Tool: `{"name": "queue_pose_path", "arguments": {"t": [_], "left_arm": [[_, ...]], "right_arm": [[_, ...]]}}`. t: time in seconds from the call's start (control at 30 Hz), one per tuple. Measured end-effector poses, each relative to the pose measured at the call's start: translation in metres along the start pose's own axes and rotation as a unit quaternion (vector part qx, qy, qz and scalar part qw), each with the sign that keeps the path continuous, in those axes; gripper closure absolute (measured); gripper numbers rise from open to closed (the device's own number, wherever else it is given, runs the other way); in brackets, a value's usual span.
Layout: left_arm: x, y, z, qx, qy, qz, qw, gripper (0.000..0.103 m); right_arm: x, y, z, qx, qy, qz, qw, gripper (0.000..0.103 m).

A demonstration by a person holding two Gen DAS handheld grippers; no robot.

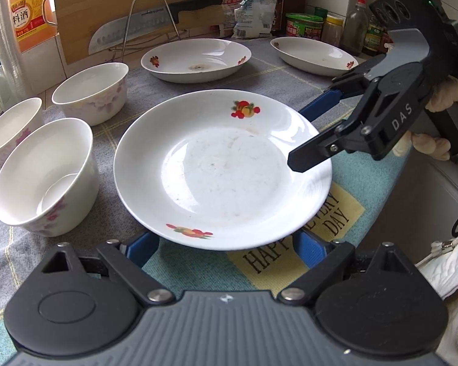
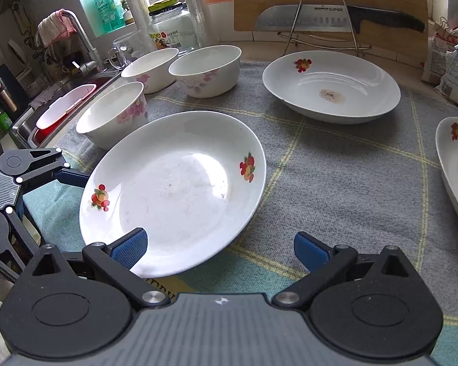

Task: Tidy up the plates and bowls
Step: 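Lift and carry the plate with the right tool toward the placed plate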

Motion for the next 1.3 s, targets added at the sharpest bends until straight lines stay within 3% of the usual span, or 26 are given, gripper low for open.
{"name": "queue_pose_path", "arguments": {"t": [0.53, 0.87, 1.3], "left_arm": [[-0.012, -0.002, -0.004, 0.018, 0.028, -0.024, 0.9992, 0.000], [-0.010, -0.005, -0.005, 0.015, 0.027, -0.035, 0.9989, 0.000], [-0.006, -0.011, 0.004, -0.019, -0.005, -0.064, 0.9977, 0.000]], "right_arm": [[-0.025, 0.034, -0.013, -0.025, 0.075, 0.034, 0.996, 0.000], [-0.028, 0.044, -0.019, 0.018, 0.118, 0.072, 0.990, 0.000], [-0.042, 0.062, -0.014, -0.007, 0.102, 0.074, 0.992, 0.000]]}}
Point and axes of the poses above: each gripper's, at about its wrist camera, not at the fingertips, and x roughly against the way its jaws point, z to its left, y to its top, the point moved 1 cm from there along -x, roughly the way its jaws point, and after that the axes turned 2 degrees about y, right-handed, at the moved point
